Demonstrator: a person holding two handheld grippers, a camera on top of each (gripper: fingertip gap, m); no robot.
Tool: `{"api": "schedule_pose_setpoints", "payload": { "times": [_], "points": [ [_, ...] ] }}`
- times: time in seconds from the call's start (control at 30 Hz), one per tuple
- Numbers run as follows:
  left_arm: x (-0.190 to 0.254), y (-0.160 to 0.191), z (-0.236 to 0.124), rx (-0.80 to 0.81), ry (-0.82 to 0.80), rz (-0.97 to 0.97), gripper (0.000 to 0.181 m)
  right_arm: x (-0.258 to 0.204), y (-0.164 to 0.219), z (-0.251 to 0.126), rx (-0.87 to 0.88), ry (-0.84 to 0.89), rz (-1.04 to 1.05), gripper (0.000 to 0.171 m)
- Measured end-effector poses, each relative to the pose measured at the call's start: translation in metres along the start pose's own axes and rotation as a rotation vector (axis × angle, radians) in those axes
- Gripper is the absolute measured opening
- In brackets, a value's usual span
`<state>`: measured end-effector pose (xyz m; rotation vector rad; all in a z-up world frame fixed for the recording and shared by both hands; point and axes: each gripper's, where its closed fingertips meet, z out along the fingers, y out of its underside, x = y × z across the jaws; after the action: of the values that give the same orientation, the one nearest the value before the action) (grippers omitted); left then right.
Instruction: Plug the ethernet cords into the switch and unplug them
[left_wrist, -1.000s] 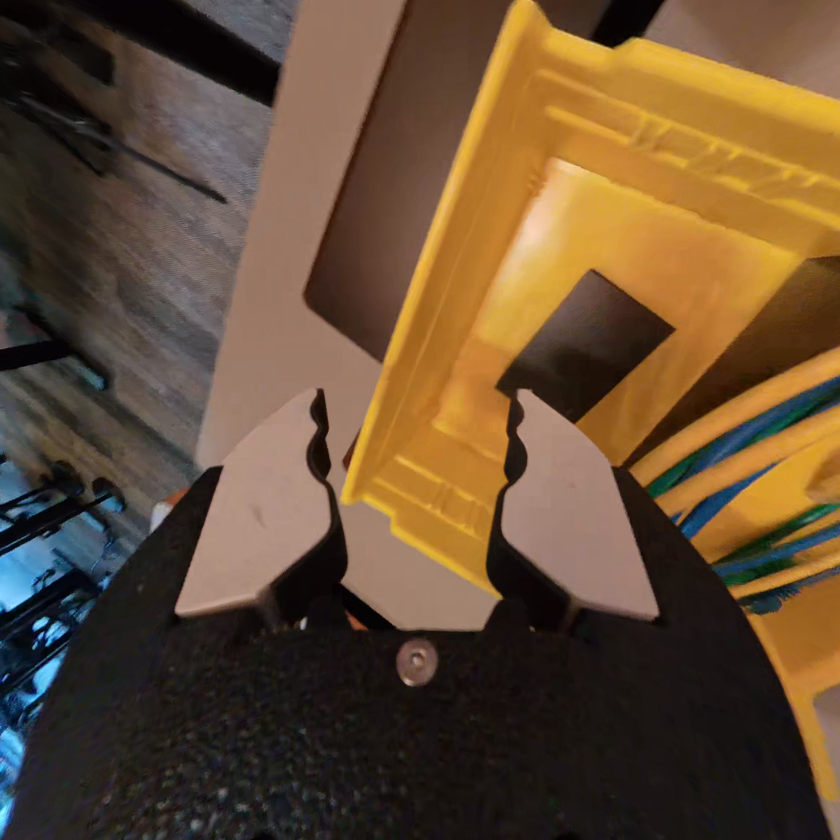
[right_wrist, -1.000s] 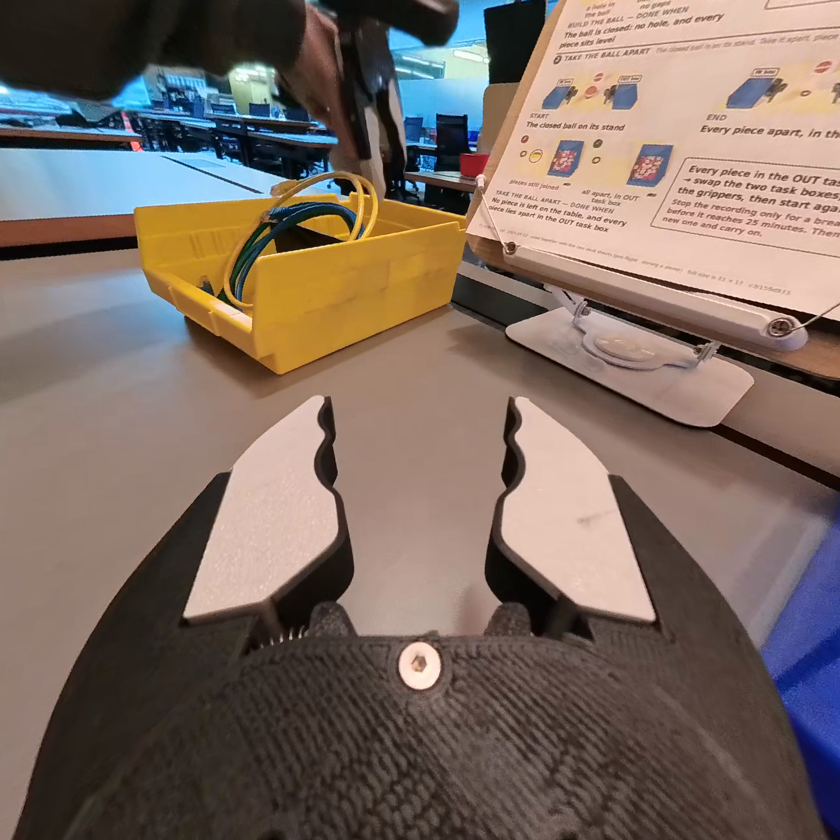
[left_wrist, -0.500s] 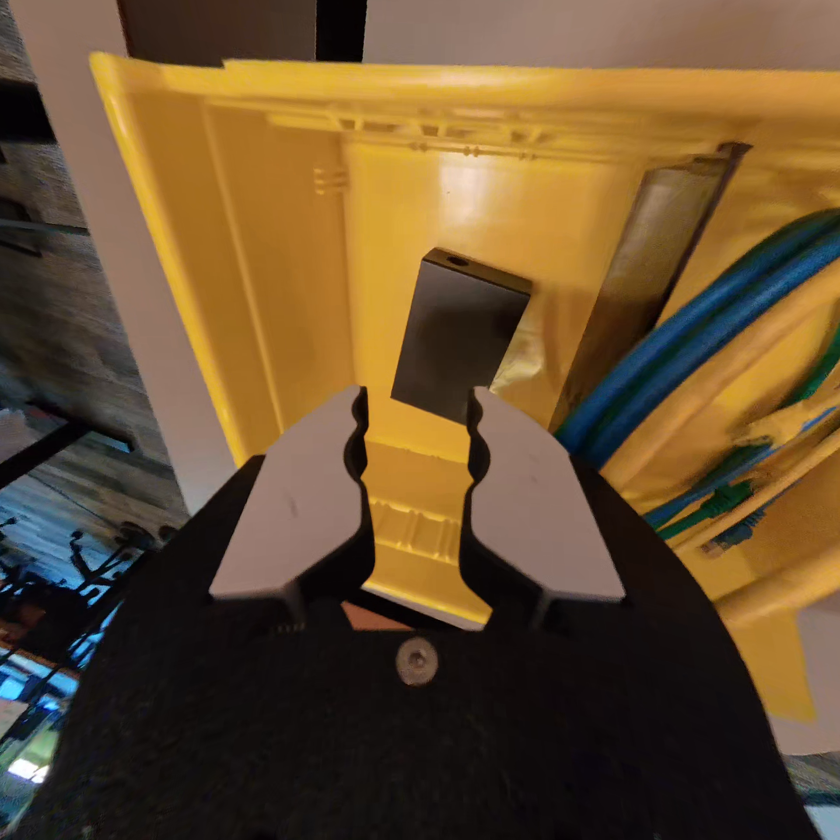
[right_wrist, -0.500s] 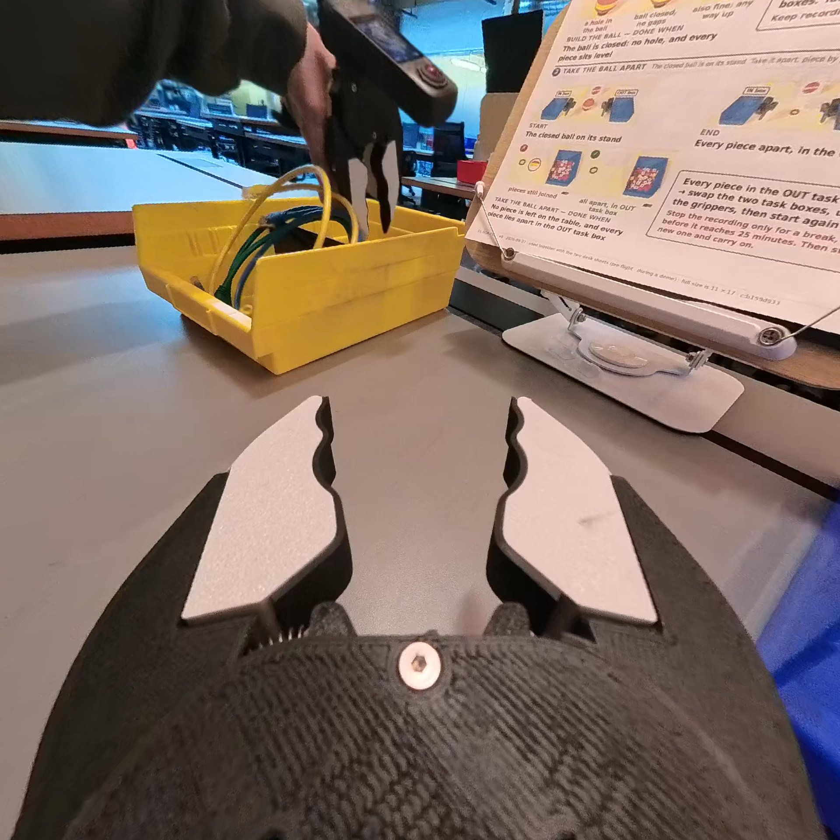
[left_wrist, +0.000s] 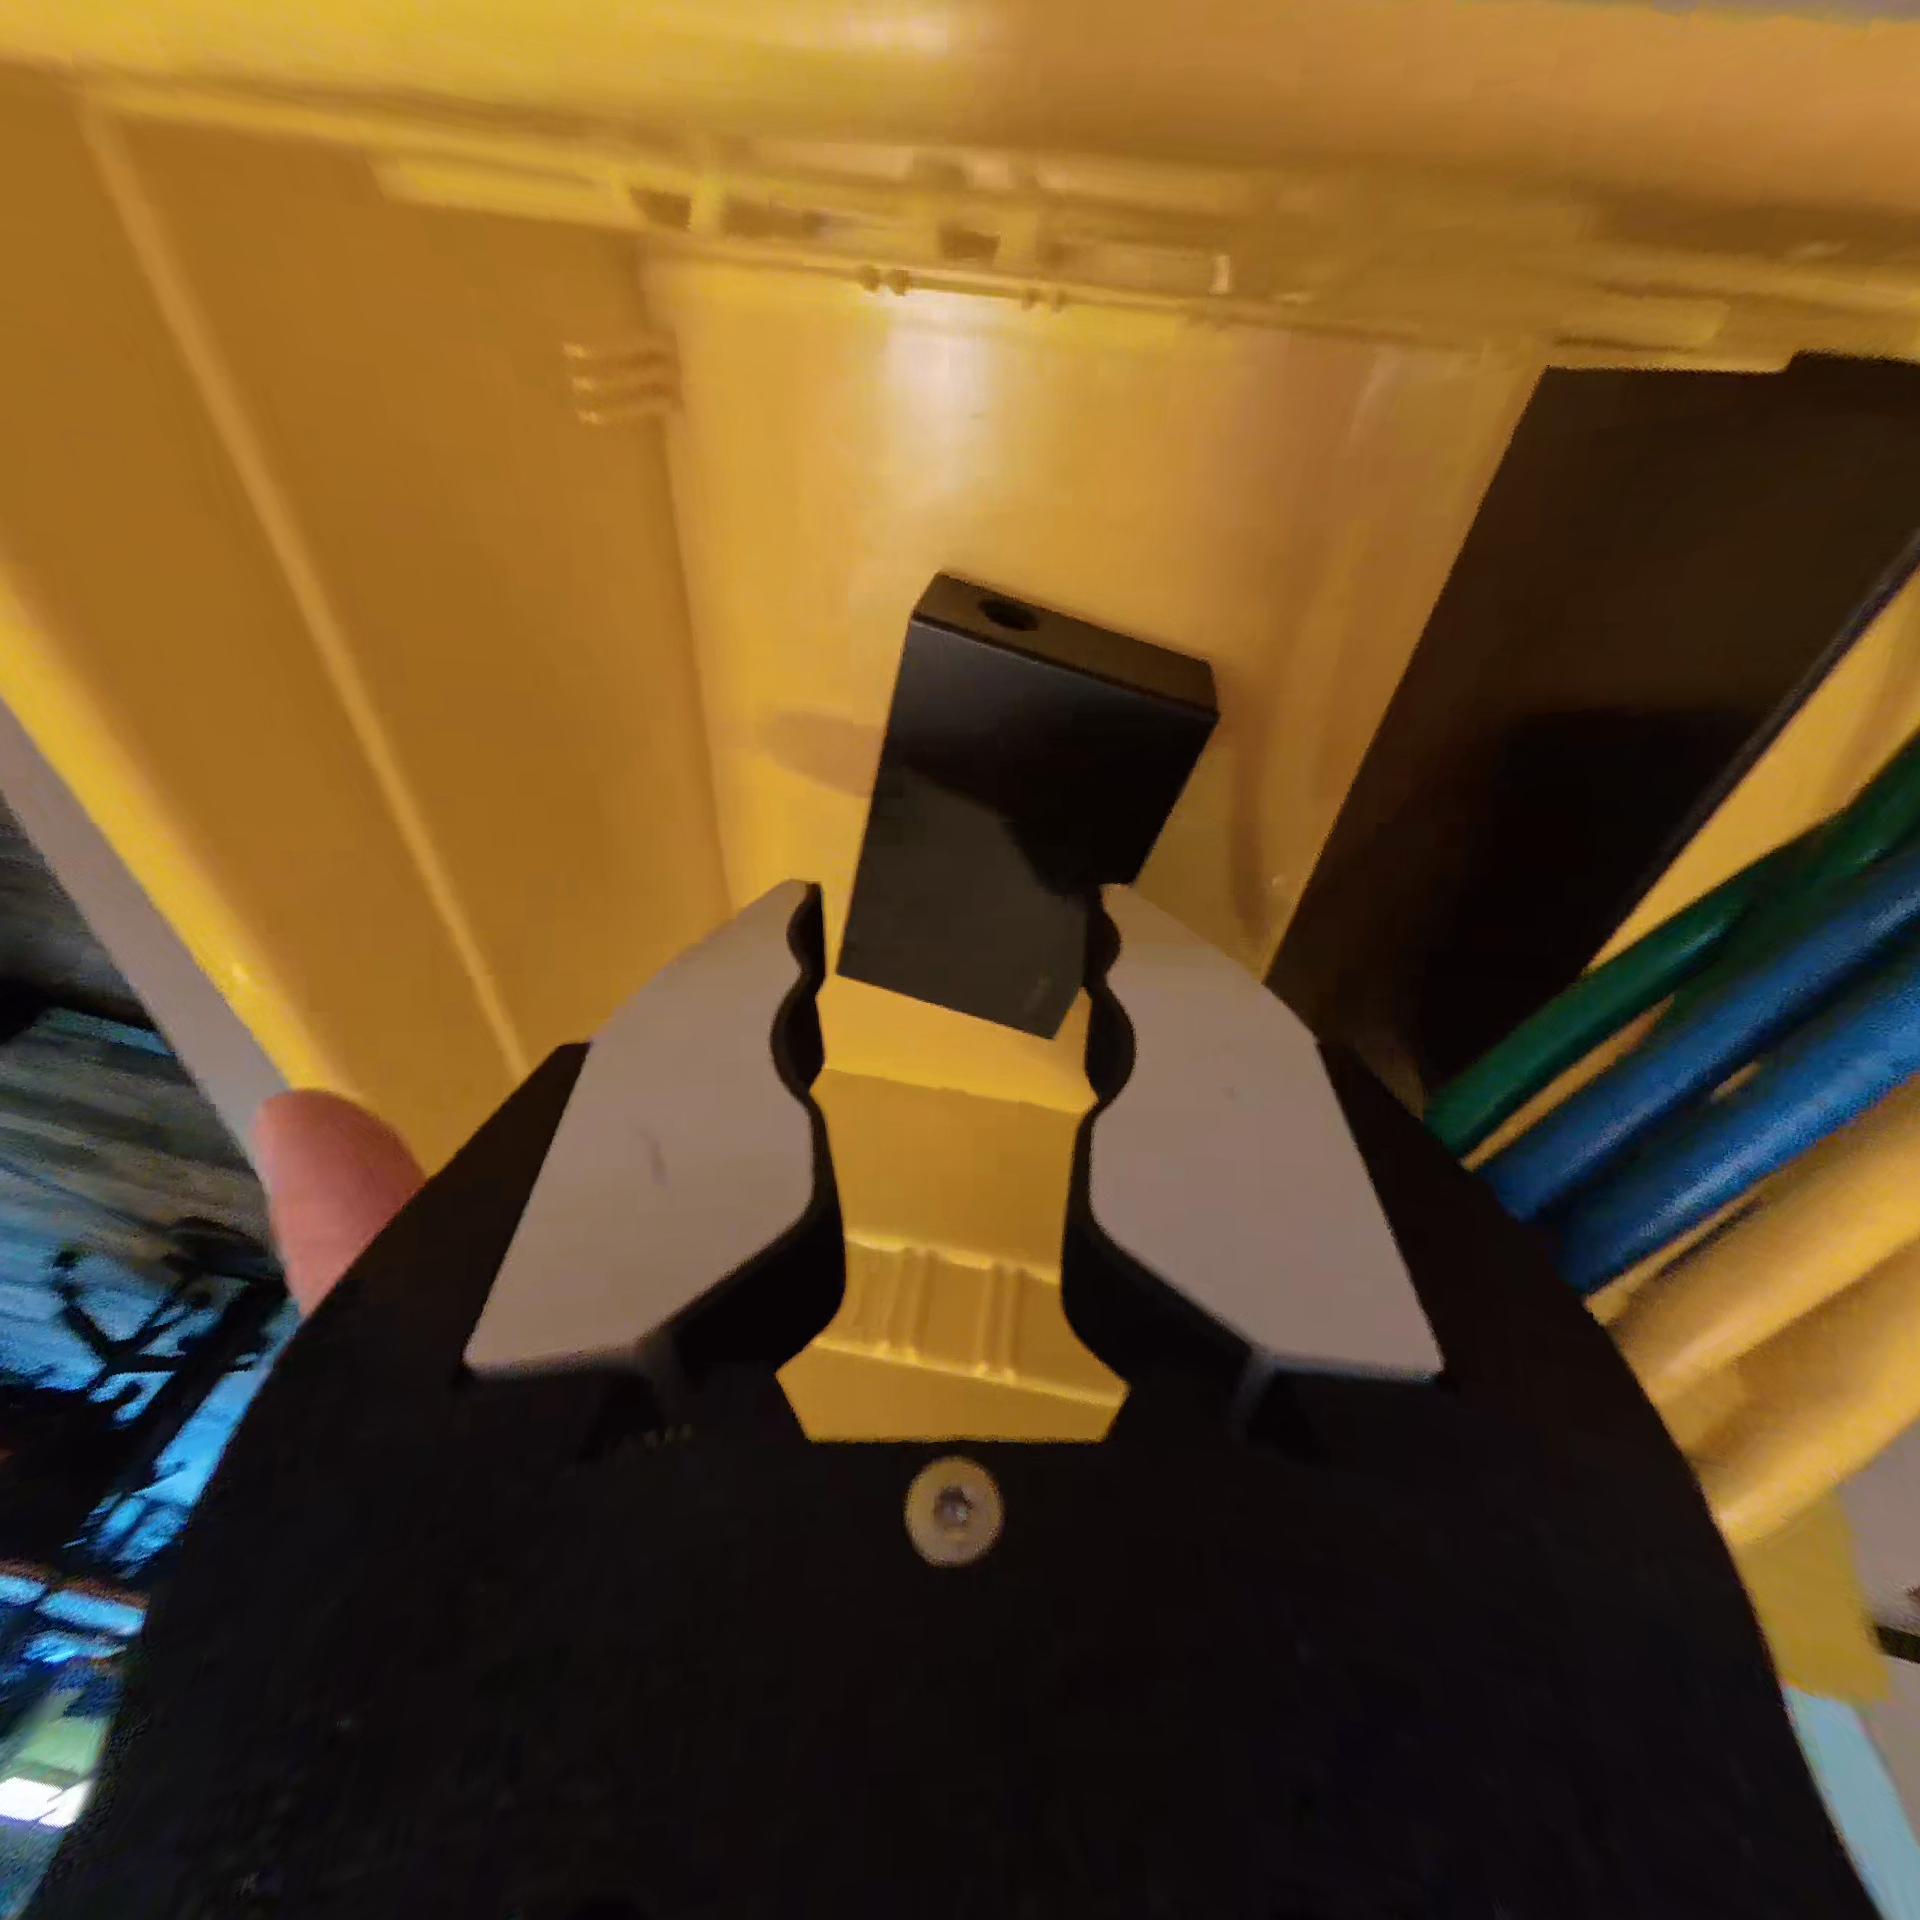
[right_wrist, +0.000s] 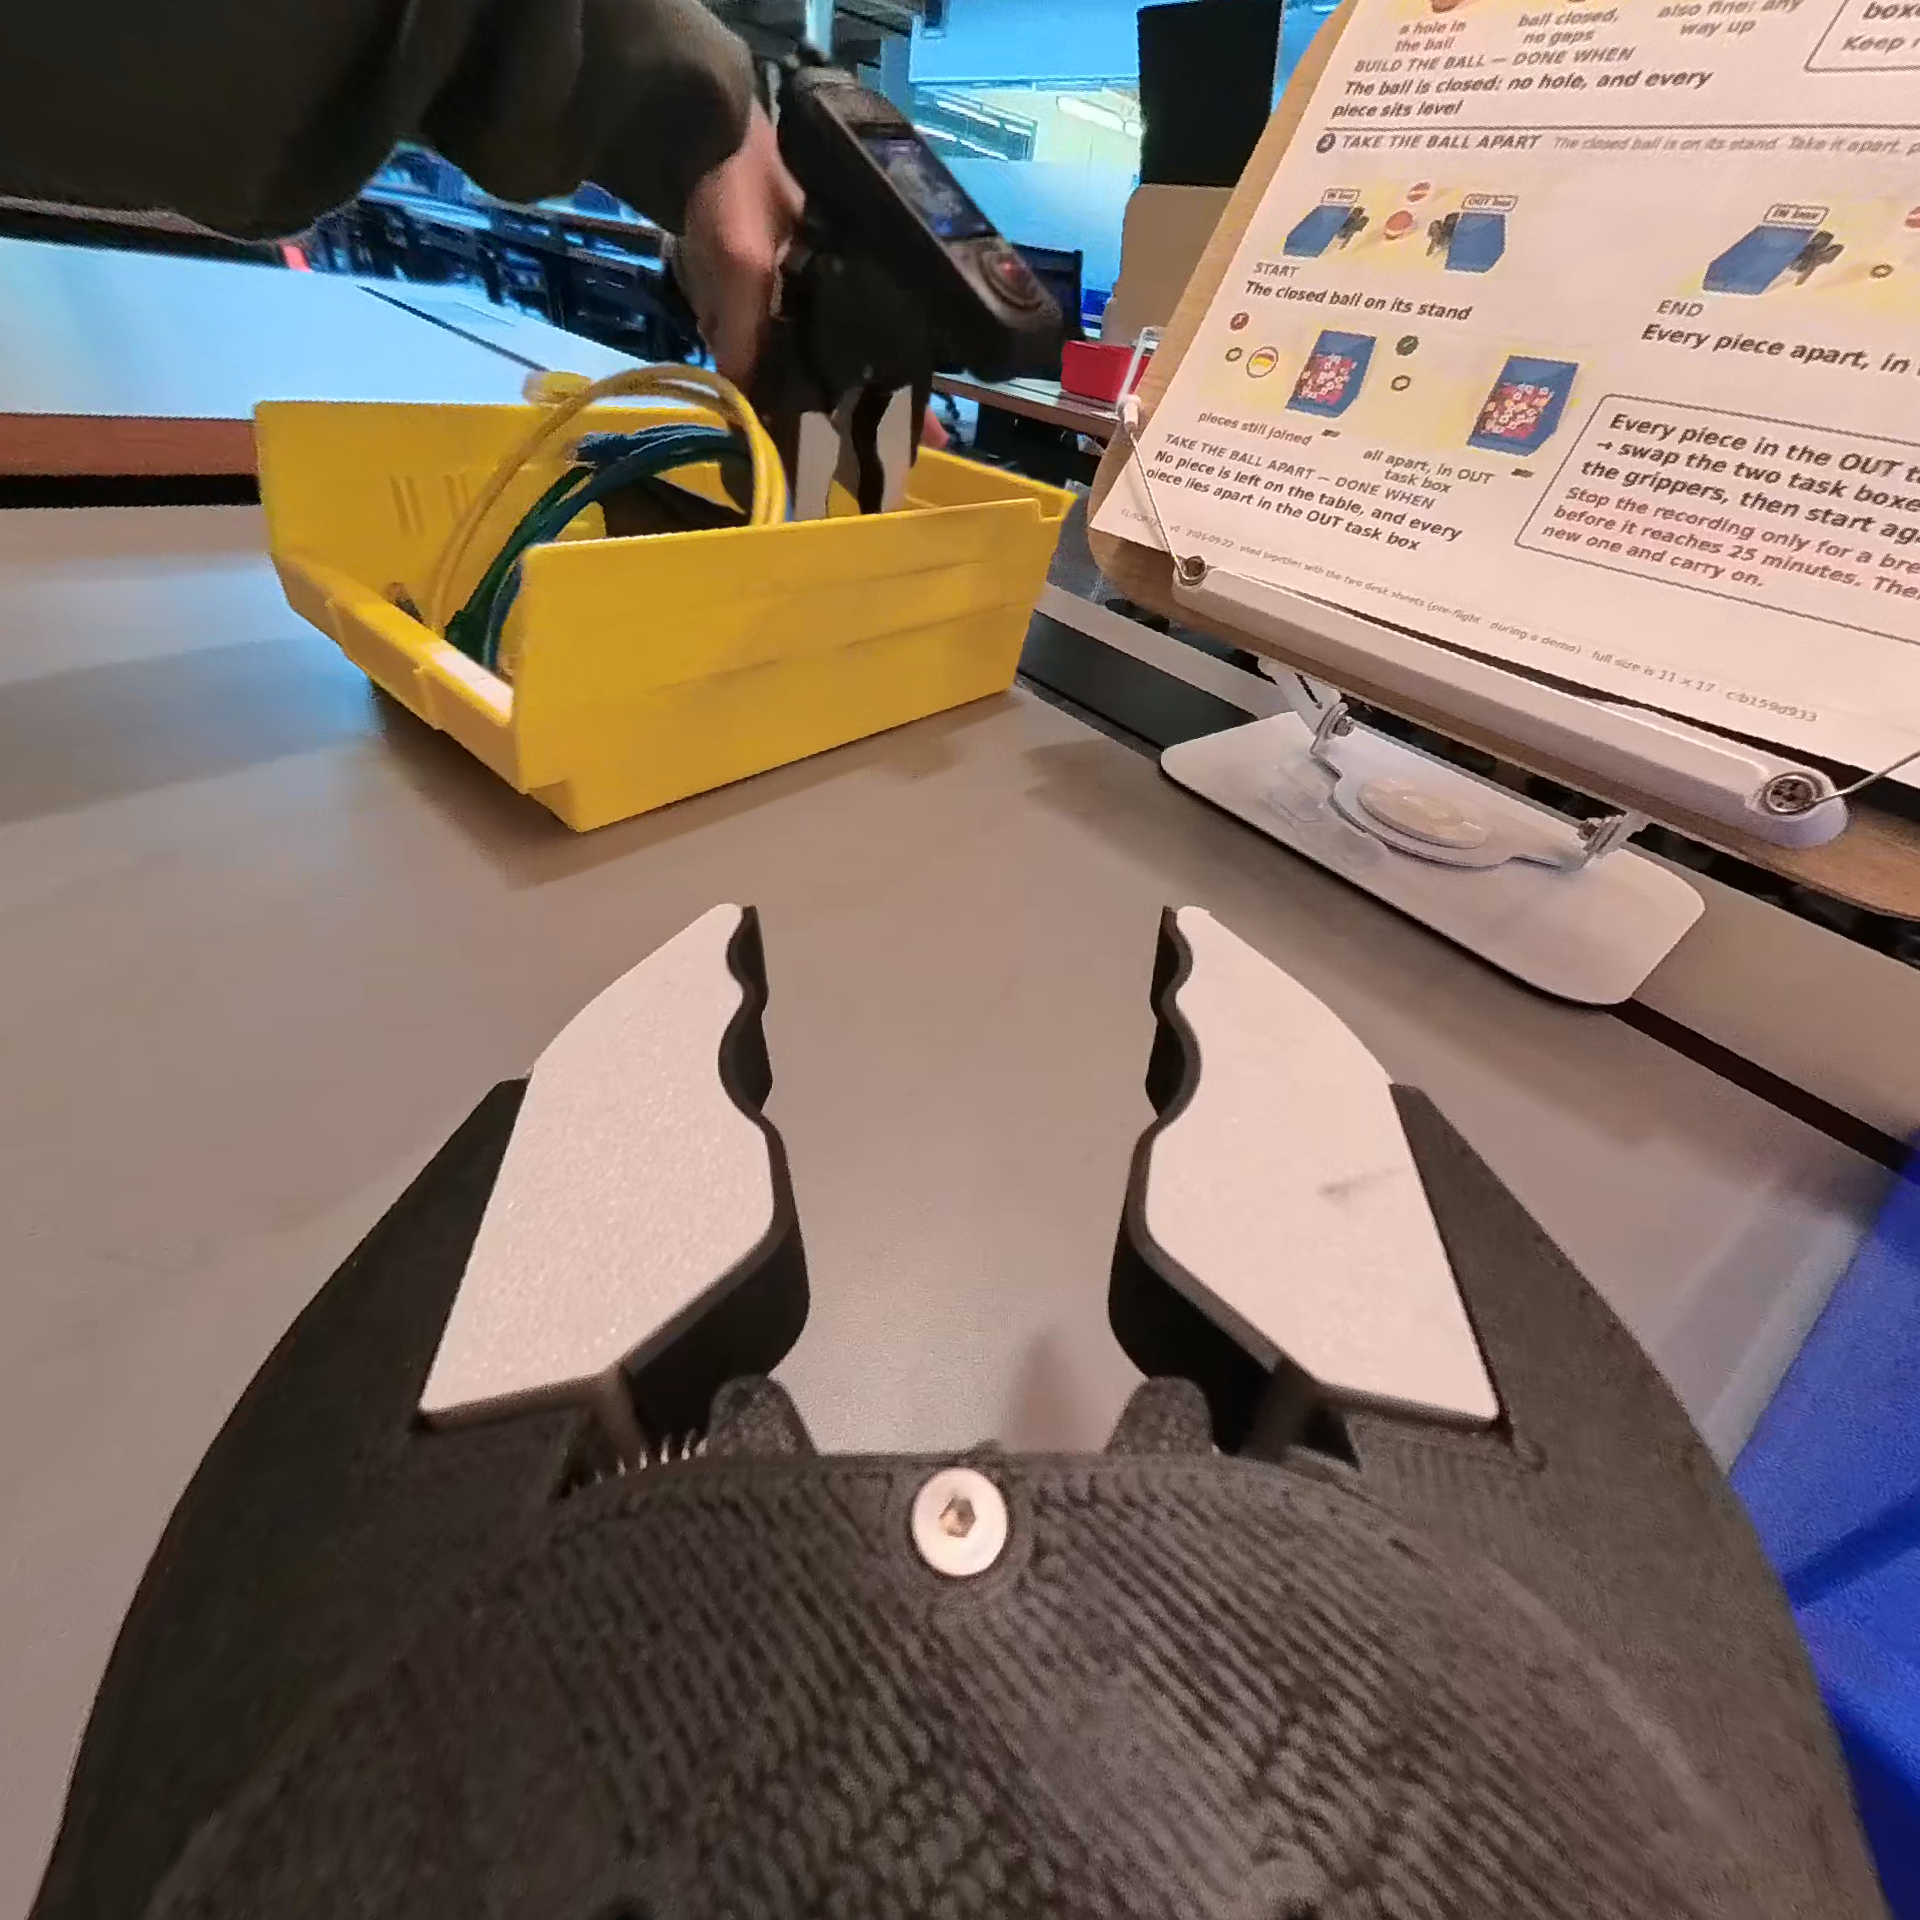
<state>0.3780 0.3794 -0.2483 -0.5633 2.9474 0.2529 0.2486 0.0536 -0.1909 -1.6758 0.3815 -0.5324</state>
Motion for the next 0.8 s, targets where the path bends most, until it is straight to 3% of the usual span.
{"api": "schedule_pose_setpoints", "payload": {
  "times": [0.03,0.1,0.27,0.47,0.63,0.8],
  "points": [
    [0.0,0.001,0.0,-0.005,-0.018,0.023,0.052,0.001,0.0,0.0,0.002,0.001,0.006,0.072],
    [-0.001,0.002,-0.001,0.001,-0.054,0.061,0.061,0.002,-0.001,-0.001,0.006,0.001,0.017,0.071],
    [0.009,0.01,-0.005,0.017,0.004,0.079,0.06,0.003,-0.001,-0.001,0.011,0.001,0.025,0.07],
    [0.007,0.038,0.001,-0.104,0.002,0.16,0.056,0.001,0.0,0.0,0.002,-0.001,0.014,0.07],
    [0.019,0.033,0.002,-0.029,0.047,0.212,0.056,0.002,0.0,0.0,-0.001,-0.002,0.017,0.069],
    [0.023,0.037,0.011,-0.053,0.019,0.28,0.064,0.002,0.0,0.0,0.001,-0.007,0.029,0.068]
  ]
}}
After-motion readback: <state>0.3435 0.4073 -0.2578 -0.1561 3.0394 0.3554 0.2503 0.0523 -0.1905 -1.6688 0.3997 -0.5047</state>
